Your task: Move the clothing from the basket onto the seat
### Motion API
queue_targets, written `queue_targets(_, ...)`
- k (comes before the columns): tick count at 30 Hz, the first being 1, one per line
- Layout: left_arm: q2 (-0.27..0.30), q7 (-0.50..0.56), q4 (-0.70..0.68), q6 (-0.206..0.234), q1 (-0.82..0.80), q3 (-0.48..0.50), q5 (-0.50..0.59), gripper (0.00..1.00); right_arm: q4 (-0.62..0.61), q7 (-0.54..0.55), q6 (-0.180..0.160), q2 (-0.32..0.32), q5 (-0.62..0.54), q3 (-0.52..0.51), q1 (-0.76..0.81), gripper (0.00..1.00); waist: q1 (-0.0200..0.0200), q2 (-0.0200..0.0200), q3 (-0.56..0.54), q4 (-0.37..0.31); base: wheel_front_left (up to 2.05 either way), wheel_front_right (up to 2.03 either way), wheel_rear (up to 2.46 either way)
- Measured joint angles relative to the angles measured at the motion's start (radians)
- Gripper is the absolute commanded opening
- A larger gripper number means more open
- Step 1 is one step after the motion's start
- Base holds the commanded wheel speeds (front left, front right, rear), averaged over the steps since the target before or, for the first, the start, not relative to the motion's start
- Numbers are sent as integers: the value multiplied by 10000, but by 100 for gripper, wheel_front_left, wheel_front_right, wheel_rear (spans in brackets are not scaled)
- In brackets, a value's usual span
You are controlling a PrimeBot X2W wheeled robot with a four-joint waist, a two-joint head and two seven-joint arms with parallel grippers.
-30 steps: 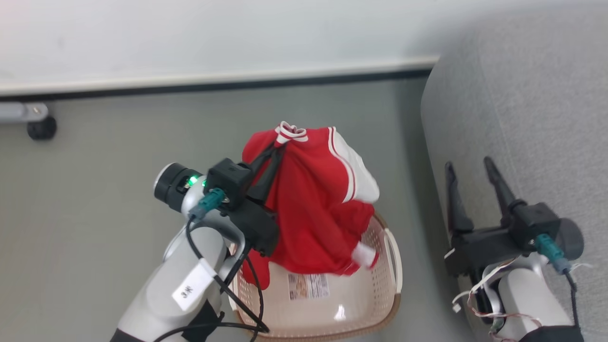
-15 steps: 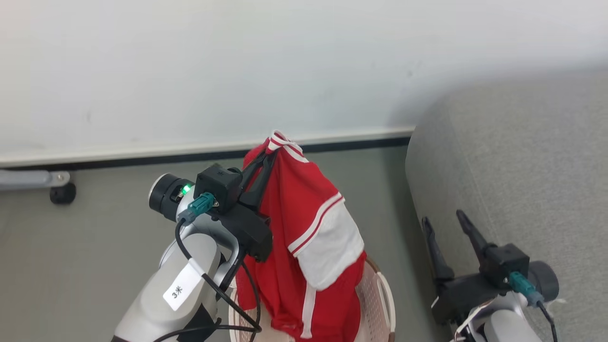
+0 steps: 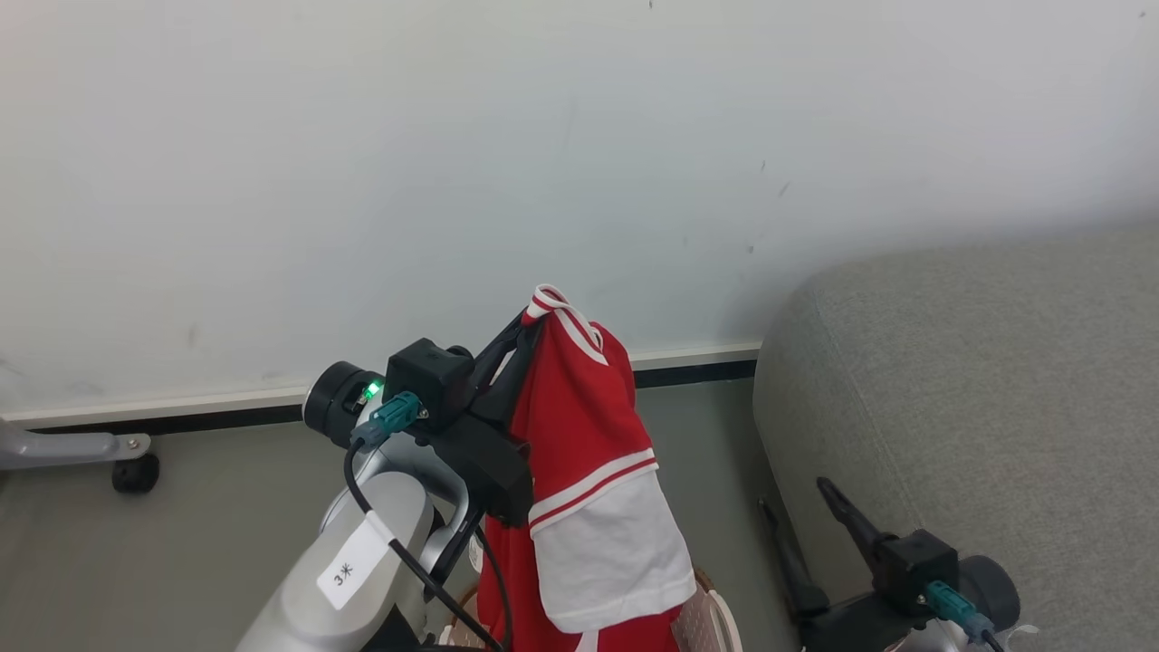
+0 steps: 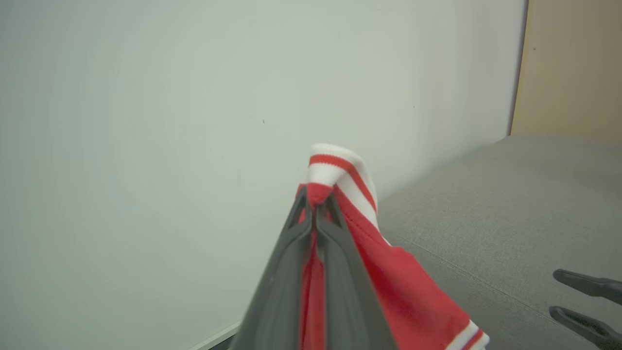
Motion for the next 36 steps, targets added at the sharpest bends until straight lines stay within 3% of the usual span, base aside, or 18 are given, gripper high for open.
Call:
queue_targets(8, -61, 265, -259, -2, 2, -148, -86, 0, 23, 0, 401, 100, -63, 1032, -242, 100, 1, 2, -266, -103, 0, 0, 0)
queue_targets(22, -67, 617, -295, 4, 1, -238, -362, 0, -951, 0, 502, 171, 662, 2180, -325, 100, 2, 2, -287, -173, 0, 0, 0)
queue_targets(36, -105, 997, -593, 13, -231, -575, -445, 0, 579, 0, 504, 167, 612, 2606, -1153, 100, 2, 2, -116, 135, 0, 0, 0)
